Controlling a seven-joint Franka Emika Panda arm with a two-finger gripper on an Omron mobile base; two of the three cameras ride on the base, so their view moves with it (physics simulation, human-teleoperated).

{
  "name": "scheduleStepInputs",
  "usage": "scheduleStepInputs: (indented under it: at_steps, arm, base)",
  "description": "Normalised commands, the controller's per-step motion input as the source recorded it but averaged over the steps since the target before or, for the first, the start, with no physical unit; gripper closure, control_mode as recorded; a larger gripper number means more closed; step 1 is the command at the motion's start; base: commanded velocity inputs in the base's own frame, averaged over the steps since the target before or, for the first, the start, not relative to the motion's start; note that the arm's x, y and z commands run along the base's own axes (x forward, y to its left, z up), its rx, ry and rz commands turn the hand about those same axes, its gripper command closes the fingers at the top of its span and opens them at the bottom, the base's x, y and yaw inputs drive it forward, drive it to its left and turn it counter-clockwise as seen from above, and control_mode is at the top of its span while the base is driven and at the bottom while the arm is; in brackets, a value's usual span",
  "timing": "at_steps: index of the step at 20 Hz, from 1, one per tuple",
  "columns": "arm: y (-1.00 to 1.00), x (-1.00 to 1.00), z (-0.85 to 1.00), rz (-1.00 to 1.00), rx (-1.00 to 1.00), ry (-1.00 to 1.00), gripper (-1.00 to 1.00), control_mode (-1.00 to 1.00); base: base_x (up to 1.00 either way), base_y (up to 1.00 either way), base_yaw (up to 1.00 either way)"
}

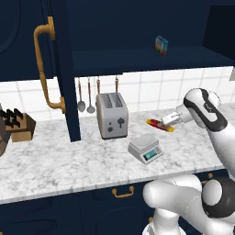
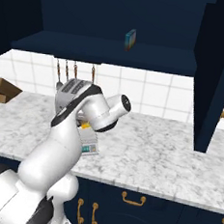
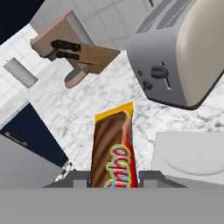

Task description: Pick the bar and place it on the digital scale for weighing, and close the cabinet.

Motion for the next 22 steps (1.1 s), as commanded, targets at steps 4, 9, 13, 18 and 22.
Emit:
scheduleStepInputs:
  at_steps: [4, 9, 13, 18, 22]
  arm:
    - [0.52, 0.24, -0.48, 0.0, -0.12, 0.01, 1.0, -1.0]
    - [0.3, 0.01, -0.37, -0.01, -0.16, 0.0, 1.0, -1.0]
    - [0.02, 0.07, -0.2, 0.0, -0.04, 0.0, 1.0, -1.0]
    - [0.0, 0.1, -0.34, 0.0, -0.01, 0.0, 1.0, -1.0]
    - [0.0, 0.15, -0.28, 0.0, 0.0, 0.0, 1.0, -1.0]
  base:
    - [0.0, 0.0, 0.0]
    - [0.0, 0.0, 0.0]
    - [0.0, 0.0, 0.0]
    - [0.0, 0.0, 0.0]
    - [0.0, 0.0, 0.0]
